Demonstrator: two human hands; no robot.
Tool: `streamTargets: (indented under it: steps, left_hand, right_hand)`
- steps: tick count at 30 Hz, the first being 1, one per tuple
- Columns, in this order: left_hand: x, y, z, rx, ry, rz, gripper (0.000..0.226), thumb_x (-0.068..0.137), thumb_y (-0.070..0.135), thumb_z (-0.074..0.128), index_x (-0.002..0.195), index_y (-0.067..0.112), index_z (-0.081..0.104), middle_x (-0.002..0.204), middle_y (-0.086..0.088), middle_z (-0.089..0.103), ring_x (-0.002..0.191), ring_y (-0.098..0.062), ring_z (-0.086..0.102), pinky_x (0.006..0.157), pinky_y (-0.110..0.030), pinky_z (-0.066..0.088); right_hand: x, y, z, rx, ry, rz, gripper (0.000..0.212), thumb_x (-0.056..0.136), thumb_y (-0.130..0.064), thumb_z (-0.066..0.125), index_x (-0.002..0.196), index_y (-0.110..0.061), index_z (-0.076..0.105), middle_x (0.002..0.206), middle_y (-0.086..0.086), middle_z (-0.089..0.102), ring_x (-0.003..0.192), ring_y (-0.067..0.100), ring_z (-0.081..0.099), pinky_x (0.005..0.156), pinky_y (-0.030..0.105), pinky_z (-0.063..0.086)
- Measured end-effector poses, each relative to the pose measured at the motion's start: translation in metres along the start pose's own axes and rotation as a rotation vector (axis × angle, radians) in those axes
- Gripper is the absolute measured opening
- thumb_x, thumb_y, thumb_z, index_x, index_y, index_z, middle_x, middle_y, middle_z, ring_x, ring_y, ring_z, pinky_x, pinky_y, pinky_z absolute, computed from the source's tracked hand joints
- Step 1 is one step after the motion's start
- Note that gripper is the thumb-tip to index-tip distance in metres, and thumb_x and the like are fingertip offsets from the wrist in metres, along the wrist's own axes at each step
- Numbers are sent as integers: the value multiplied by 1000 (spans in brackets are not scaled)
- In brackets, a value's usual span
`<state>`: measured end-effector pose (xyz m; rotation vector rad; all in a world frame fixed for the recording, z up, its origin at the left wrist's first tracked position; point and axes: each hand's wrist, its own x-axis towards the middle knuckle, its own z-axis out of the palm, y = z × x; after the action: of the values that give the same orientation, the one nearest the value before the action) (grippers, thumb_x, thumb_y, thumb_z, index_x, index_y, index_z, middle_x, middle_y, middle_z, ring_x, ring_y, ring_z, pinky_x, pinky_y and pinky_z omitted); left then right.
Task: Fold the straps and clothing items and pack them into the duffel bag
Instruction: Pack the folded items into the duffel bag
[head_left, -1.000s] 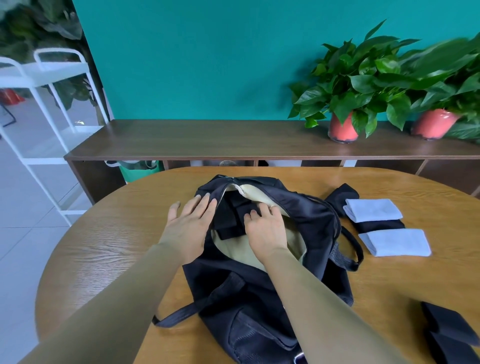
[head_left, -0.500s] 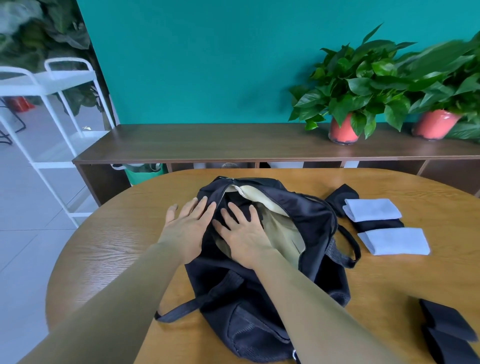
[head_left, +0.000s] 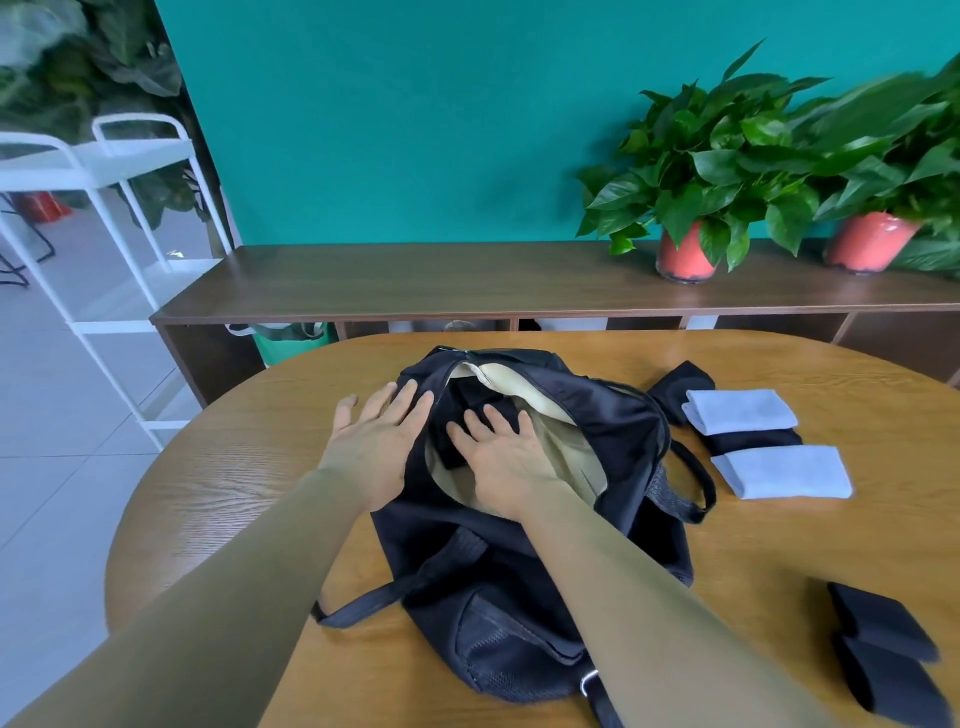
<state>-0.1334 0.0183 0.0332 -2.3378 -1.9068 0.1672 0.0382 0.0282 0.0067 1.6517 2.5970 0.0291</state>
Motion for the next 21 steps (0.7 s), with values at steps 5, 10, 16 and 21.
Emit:
streamTargets:
  steps: [5,10,16,21]
  left_hand:
    - [-10,12,-15,12,29,11,81,93,14,47,152,29,-8,160,3,-11,147,-18,-9,116,-49,1]
    - [-23,48,-27,-21,63,72,78,94,11,41,152,28,-7,160,3,-13,147,-17,-9,116,-47,0]
    - [-33,112,-39,-52,139,208,77,93,9,43,152,26,-4,160,3,-7,147,-18,-6,116,-48,3]
    - [-34,156,-50,-63,159,264,80,94,6,42,151,30,-9,160,6,-13,147,-16,-10,115,-48,2]
  right_hand:
    - [-31,13,-26,-1,160,6,65,94,-10,39,152,-19,11,158,4,17,146,20,9,118,43,7]
    - [-93,36,-31,76,395,45,66,84,-2,53,145,-12,33,147,6,41,140,20,29,116,39,14]
    - [-185,88,-5,15,597,207,51,63,2,67,113,-5,66,108,11,70,106,28,65,93,44,49]
    - [-260,124,24,-16,513,432,46,79,-8,53,124,-8,60,119,13,65,118,30,57,96,46,44]
